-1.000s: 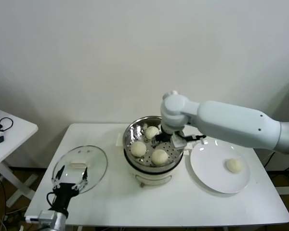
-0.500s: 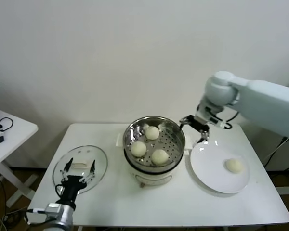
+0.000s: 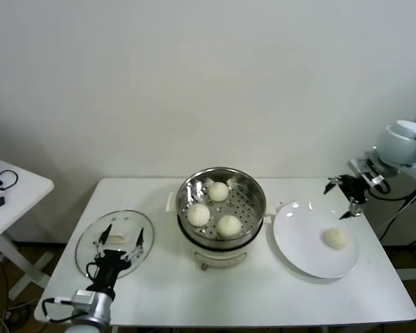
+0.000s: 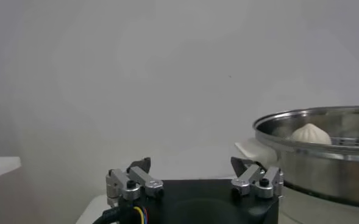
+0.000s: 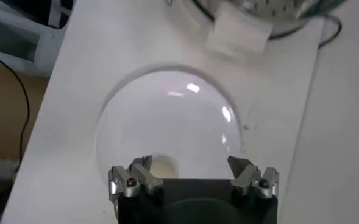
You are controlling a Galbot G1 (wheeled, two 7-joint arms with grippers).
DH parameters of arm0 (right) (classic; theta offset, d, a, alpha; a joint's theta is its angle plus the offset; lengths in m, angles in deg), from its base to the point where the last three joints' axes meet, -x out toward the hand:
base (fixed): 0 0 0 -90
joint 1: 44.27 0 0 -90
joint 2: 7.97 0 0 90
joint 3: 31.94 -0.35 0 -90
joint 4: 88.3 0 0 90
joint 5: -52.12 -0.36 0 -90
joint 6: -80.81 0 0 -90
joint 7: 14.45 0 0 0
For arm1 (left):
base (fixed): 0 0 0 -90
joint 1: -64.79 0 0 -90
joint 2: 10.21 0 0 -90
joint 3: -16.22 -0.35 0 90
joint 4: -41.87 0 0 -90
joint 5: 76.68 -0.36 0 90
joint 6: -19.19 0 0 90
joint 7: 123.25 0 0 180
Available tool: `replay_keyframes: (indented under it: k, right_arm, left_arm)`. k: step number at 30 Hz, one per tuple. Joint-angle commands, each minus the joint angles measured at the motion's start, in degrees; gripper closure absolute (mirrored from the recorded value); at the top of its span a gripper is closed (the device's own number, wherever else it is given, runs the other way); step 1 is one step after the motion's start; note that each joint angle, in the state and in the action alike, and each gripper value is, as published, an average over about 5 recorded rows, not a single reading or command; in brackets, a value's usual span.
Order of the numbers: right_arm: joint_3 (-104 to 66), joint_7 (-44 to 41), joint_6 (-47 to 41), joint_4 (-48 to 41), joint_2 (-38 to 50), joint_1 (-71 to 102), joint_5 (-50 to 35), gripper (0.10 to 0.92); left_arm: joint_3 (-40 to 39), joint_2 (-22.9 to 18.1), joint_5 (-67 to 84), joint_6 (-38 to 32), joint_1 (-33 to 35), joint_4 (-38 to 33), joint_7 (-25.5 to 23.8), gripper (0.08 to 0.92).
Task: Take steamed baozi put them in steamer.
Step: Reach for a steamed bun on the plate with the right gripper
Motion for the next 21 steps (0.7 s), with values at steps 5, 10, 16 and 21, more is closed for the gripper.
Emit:
replay_keyframes:
  k: [5,10,16,21]
  right_arm:
    - [-23.19,0.76,-0.95,-14.67,-1.33,27.67,14.25,0.203]
    - [-25.92,2.01,-0.89,-20.21,-6.35,29.92,15.59,0.203]
    - [-26.67,2.3,-0.95,-23.53,-10.51,30.45,15.29,0.203]
    - [-26.39,2.3,-0.91,-24.99,-12.92,30.03,15.17,0.203]
  left_arm:
    - [0.58,-0.35,-0.83,-0.02,1.36,-0.99,-0.04,0.177]
    - [1.29,-0.82,-1.34,0.44,1.08,-0.55,0.1,0.177]
    - [1.5,-0.92,-1.41,0.64,0.86,-0.17,0.15,0.177]
    - [1.96,-0.63,-1.26,0.64,0.68,0.28,0.14,0.177]
